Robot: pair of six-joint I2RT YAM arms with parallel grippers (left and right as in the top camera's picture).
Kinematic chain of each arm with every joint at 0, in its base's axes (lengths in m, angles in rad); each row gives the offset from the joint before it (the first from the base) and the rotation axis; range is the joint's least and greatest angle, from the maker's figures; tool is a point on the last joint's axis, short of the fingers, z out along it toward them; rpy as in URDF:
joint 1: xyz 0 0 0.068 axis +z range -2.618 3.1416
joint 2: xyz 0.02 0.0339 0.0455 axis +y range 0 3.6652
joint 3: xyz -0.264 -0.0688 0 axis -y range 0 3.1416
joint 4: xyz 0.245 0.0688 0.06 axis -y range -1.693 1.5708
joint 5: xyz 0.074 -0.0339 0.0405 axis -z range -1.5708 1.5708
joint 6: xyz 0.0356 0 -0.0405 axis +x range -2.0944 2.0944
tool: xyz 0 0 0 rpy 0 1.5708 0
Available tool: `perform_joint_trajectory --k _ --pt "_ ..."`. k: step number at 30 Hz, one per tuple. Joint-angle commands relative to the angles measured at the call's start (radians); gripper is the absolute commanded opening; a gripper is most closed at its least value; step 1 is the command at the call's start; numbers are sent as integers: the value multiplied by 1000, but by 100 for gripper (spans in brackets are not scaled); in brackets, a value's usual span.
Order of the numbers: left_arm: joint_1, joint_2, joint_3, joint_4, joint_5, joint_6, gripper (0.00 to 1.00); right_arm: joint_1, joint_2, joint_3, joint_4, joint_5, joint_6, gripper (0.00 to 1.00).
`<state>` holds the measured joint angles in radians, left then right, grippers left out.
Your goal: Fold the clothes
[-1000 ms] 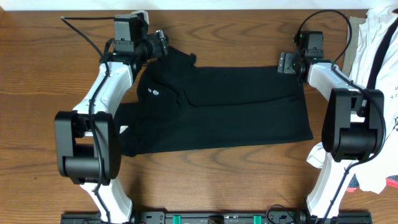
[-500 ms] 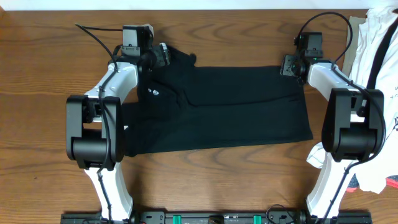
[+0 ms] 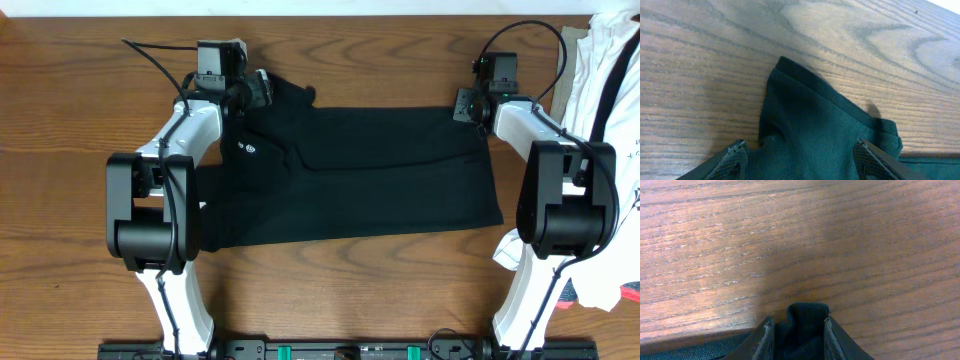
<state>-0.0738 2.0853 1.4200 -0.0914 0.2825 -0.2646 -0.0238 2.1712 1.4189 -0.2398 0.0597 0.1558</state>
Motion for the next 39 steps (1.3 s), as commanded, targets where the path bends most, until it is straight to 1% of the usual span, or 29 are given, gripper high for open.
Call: perform_joint_trajectory --k 1,6,12,14,31,32,37,39 --pt "2 -4 7 19 -7 12 70 -10 31 3 -1 11 4 31" --pt "2 7 7 25 -15 73 70 -10 31 3 10 11 4 31" --pt "2 23 7 48 -97 186 69 -10 31 3 13 11 4 33" --pt "2 32 7 66 -100 210 69 -8 31 3 14 11 4 33" --pt "-2 172 7 216 -108 220 67 -10 31 2 14 19 4 33" --pt "-4 179 7 222 -112 220 66 -10 31 2 14 19 4 34" --pt "-16 199 7 235 -112 225 53 -10 31 2 14 19 4 35" --pt "-22 202 7 236 -112 232 52 -10 31 2 14 19 4 35"
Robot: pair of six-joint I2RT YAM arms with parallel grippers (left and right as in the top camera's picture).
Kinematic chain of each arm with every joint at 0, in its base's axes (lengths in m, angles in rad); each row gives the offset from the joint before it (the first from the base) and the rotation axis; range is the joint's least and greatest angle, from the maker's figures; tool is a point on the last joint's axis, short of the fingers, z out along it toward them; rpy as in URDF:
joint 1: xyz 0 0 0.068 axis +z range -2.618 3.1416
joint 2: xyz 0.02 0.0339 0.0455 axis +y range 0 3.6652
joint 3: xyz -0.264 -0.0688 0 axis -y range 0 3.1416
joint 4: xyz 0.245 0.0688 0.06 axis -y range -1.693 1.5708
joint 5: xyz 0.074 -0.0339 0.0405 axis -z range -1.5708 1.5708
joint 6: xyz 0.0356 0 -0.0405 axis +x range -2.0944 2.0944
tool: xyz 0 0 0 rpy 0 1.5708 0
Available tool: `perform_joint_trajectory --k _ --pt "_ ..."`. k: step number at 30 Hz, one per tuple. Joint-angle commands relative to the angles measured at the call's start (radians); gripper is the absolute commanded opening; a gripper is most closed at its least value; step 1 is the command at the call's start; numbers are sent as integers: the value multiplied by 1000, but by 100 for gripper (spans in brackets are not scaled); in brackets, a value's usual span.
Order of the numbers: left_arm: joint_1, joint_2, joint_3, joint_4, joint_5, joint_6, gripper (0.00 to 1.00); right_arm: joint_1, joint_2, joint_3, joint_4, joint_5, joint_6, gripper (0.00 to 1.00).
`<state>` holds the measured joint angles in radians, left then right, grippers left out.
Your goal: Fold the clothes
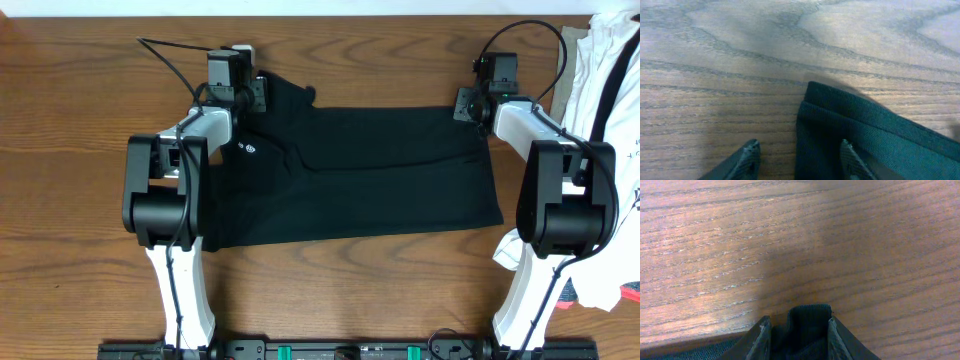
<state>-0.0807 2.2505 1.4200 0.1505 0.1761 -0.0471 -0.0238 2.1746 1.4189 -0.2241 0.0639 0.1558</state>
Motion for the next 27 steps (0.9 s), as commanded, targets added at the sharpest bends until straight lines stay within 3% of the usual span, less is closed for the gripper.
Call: perform_joint_trajectory --k 1,4,6,9,10,13,27 --pt "-18 37 7 -6 -6 24 52 -10 27 2 -2 15 4 35" --pt "-24 37 8 -4 -6 52 47 -10 27 2 -2 15 4 35" --pt "-26 37 10 -1 -6 54 36 -10 27 2 -1 14 3 33" --pt "-26 31 24 -10 -5 54 10 -10 27 2 5 14 -17 14" --pt "-26 25 24 -10 -5 54 7 -10 27 2 7 14 -24 7" --pt "-25 3 24 -10 -5 54 6 -10 27 2 11 14 -35 1" --pt "5 -169 24 -130 -5 55 6 -10 13 4 64 -103 -46 1"
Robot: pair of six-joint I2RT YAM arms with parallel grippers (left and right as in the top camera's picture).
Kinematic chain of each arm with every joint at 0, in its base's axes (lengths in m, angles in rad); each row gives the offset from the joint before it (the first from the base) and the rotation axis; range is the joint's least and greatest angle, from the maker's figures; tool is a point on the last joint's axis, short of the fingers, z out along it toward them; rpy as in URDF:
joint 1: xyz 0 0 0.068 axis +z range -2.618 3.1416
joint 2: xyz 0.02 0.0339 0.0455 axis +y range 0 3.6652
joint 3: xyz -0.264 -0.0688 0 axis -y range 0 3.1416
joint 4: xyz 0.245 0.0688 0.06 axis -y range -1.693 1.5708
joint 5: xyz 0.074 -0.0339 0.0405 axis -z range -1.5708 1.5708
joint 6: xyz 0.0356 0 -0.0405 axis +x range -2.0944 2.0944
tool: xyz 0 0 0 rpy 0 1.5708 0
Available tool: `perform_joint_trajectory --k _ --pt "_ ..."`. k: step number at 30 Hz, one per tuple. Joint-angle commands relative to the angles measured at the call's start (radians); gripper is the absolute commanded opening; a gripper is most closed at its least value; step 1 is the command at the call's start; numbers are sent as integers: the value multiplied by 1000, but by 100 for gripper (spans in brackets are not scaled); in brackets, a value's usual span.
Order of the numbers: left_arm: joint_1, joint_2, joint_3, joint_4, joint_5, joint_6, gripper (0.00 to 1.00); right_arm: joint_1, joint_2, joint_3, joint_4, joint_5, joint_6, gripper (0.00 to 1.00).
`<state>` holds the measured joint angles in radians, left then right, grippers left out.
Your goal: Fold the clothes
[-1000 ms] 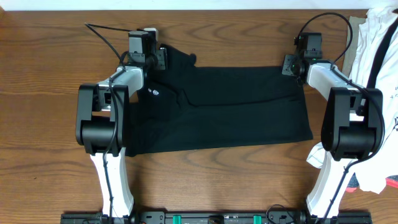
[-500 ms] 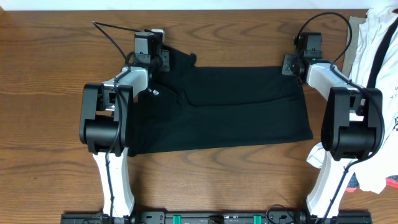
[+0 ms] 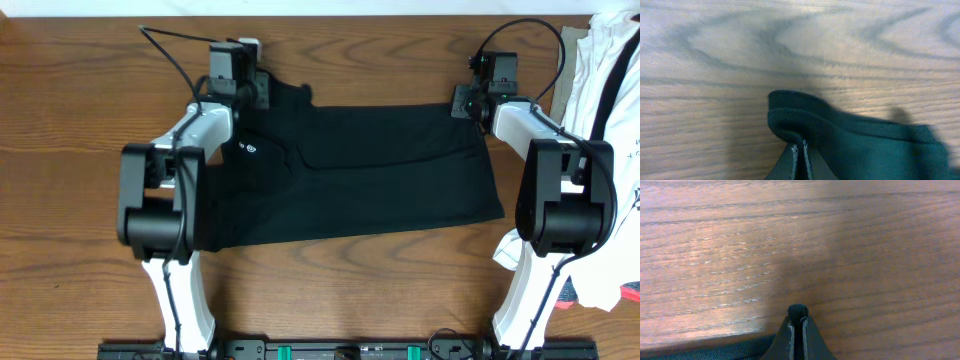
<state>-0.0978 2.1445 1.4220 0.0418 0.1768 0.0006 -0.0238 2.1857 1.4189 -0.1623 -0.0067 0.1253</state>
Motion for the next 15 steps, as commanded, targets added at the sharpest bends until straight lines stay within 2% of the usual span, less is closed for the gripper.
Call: perform_joint_trajectory --k 1,15 --pt "29 -73 23 -38 -6 7 6 -10 -6 4 3 -35 -30 1" --pt "53 -250 23 -339 -5 14 6 -9 -171 4 -124 -107 -132 1"
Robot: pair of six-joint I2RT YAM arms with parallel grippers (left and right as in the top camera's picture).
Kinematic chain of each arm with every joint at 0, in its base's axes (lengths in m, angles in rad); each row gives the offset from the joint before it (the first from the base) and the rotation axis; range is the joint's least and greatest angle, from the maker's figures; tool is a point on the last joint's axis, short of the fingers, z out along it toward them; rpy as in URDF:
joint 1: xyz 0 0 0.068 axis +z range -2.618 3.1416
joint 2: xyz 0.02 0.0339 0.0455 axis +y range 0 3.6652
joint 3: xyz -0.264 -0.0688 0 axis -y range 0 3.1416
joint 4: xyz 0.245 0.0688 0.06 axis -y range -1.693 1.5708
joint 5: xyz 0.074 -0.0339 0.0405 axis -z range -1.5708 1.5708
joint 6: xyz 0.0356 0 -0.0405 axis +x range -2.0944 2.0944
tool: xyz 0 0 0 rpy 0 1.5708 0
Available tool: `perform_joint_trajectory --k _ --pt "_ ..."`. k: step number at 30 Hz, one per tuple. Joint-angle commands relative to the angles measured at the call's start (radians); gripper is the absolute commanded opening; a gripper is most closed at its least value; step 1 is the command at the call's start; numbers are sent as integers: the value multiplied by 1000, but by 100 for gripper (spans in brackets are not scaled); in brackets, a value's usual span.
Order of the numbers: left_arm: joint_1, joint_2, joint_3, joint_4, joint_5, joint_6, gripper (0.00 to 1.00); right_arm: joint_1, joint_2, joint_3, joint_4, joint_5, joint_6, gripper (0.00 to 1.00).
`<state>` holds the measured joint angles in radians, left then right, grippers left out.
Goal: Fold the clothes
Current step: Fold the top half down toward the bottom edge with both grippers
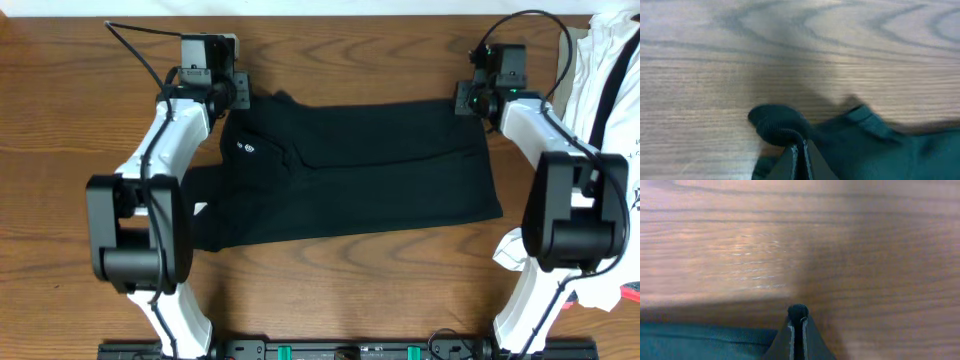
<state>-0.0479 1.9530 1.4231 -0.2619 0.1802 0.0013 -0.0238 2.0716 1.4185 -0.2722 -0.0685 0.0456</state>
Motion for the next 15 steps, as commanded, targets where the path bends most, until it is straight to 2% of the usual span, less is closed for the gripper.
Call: perform_joint_trajectory --k 1,8,11,15 --pt "3 -73 21 -65 -8 14 7 -9 -68 5 -33 -55 -56 1" --pt "3 -111 21 -170 10 12 6 -10 -101 5 -140 -72 -62 1" --pt "4 -118 21 -237 70 -2 6 -10 -112 5 -185 -126 -63 1" --pt "4 -161 21 -333 73 -2 6 -10 -161 5 -241 -179 -62 1"
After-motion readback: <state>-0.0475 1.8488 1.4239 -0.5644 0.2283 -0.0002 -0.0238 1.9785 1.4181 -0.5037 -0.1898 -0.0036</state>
